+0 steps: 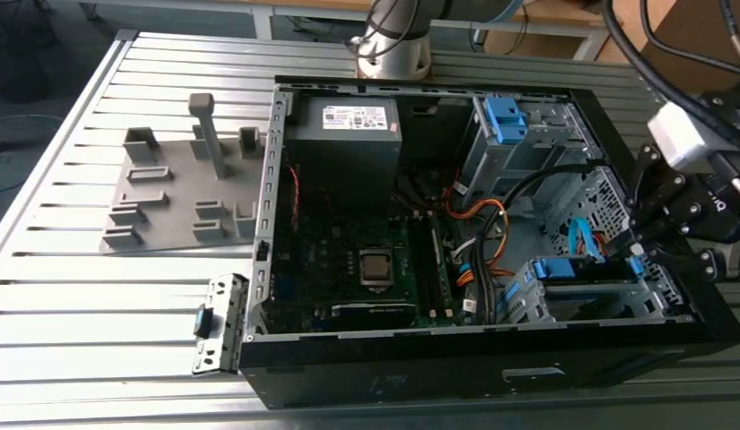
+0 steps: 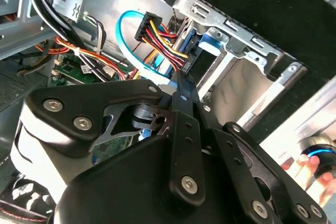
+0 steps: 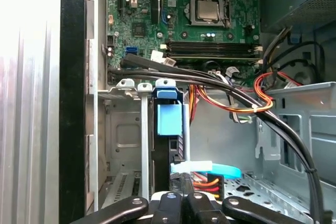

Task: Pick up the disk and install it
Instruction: 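Insert the second disk wire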

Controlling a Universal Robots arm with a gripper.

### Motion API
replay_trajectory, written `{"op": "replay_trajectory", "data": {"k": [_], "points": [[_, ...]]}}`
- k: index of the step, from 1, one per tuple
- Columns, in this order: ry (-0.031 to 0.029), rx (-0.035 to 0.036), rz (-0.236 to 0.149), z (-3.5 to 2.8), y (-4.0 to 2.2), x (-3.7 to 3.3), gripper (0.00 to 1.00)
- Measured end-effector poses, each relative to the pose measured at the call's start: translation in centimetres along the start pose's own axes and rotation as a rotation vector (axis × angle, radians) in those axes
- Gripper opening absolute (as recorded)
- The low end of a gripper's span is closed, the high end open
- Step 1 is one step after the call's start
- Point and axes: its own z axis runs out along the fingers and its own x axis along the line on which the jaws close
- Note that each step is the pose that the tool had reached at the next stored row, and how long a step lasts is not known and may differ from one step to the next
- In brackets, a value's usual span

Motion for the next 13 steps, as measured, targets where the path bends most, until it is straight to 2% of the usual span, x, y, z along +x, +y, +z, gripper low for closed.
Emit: {"op": "replay_trajectory", "data": {"k": [6,13], "points": [[-0.0031,-0.0001,0.000,-1.53,-0.11,-0.15,0.11],[-0.0034,-0.0002,0.000,-1.65,-0.12,-0.16,0.11]]}}
